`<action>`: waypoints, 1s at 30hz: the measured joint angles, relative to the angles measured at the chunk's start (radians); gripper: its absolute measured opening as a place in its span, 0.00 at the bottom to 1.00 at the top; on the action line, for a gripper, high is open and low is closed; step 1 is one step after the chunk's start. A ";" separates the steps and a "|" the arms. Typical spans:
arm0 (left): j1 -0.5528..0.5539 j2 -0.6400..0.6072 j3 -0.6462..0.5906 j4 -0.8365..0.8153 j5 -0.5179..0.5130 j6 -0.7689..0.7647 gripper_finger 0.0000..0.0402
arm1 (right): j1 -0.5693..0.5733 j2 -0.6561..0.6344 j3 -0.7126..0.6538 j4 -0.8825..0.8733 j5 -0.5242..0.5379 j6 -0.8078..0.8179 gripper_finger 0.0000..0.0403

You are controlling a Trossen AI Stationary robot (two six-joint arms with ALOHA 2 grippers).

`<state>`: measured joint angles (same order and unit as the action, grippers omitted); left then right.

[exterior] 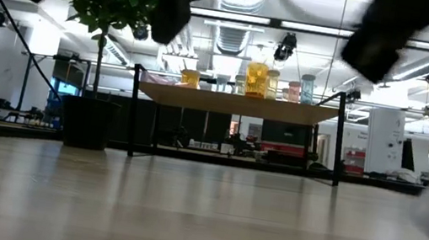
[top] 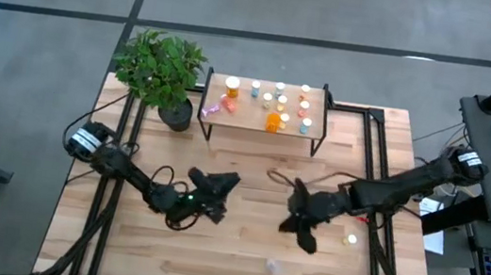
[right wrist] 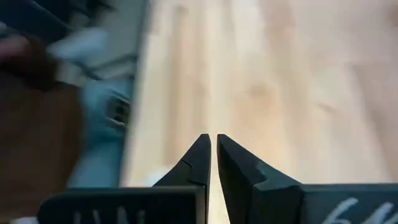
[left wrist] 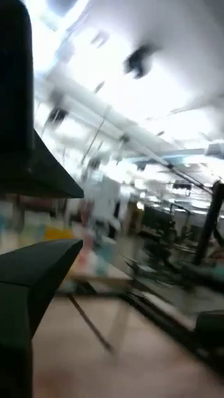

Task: Pick and place medicine bottles onto shelf by color
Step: Put the transparent pill bottle on the shelf

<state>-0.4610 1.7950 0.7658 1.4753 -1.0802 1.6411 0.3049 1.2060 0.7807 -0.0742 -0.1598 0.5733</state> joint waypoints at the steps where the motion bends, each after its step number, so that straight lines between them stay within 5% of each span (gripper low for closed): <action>1: -0.010 -0.004 -0.005 -0.006 -0.004 -0.106 0.24 | 0.029 -0.017 0.000 -0.057 0.053 -0.015 0.04; 6: -0.065 -0.009 -0.033 -0.018 0.080 -0.489 0.24 | 0.183 -0.074 0.001 -0.094 0.200 -0.013 0.04; 13: -0.096 -0.009 -0.029 -0.026 0.145 -0.640 0.24 | 0.415 -0.021 0.023 -0.111 0.380 0.118 0.04; 18: -0.106 -0.009 -0.020 -0.026 0.147 -0.676 0.24 | 0.445 0.087 0.149 -0.169 0.315 0.260 0.11; 25: -0.104 -0.009 -0.006 -0.024 0.139 -0.692 0.24 | 0.451 0.324 0.451 -0.629 0.156 0.413 0.32; 30: -0.105 -0.011 0.020 -0.018 0.099 -0.677 0.24 | 0.468 0.476 0.624 -0.766 0.103 0.496 0.48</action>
<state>-0.5659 1.7838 0.7861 1.4575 -0.9815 0.9645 0.7727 1.6820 1.4045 -0.8400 -0.0572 1.0691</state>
